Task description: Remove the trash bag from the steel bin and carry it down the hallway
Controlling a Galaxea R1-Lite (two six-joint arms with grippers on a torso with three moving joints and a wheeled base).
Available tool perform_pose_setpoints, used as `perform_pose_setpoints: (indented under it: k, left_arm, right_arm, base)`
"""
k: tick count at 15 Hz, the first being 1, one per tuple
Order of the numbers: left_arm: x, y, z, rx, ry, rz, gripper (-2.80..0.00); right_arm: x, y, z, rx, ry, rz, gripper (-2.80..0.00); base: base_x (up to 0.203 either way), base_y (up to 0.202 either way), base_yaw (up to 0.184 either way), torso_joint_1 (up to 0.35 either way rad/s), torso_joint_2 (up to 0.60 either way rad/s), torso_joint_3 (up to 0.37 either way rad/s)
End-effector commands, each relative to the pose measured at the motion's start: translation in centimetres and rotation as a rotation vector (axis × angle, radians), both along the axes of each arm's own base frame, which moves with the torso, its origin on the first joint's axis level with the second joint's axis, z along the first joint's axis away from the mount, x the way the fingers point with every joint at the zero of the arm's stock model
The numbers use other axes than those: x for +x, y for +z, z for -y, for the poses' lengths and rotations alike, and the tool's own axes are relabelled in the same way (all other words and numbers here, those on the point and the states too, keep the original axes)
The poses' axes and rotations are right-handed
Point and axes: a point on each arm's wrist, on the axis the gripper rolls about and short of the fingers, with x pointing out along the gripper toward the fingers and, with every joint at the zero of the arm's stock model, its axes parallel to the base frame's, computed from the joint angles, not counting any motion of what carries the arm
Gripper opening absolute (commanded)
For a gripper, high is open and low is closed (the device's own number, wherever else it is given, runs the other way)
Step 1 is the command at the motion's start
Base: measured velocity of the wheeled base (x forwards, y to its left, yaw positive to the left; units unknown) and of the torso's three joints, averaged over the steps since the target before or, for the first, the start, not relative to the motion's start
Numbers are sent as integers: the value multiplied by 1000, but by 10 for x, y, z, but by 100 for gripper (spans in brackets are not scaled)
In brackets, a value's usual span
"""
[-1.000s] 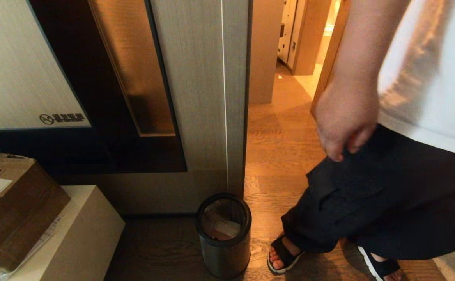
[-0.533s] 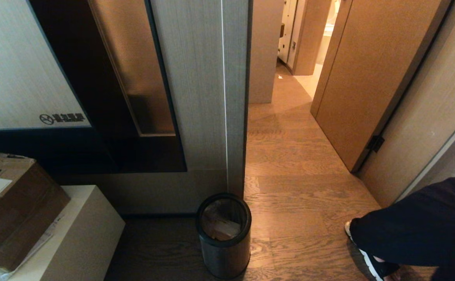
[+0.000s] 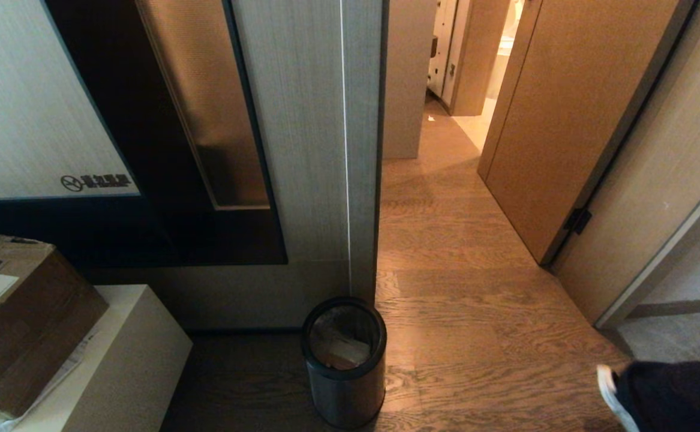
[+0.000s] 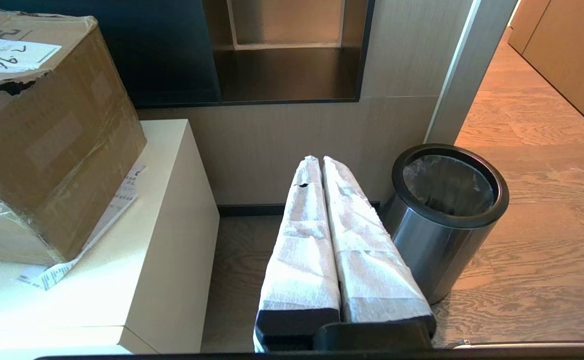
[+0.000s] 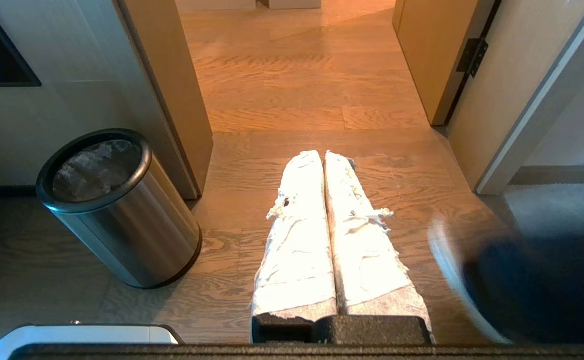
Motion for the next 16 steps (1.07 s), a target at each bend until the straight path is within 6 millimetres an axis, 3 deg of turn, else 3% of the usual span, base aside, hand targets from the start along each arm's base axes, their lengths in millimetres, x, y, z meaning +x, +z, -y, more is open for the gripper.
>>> perform_pose_setpoints:
  k: [1, 16]
  left_arm:
    - [1, -3, 0, -2, 1, -12, -280]
    - [1, -3, 0, -2, 1, -12, -280]
  right_arm:
    - [0, 0, 0, 0, 1, 0, -280]
    - [0, 0, 0, 0, 1, 0, -280]
  base:
    - [0, 0, 0, 0, 0, 0]
    - [0, 0, 0, 0, 0, 0]
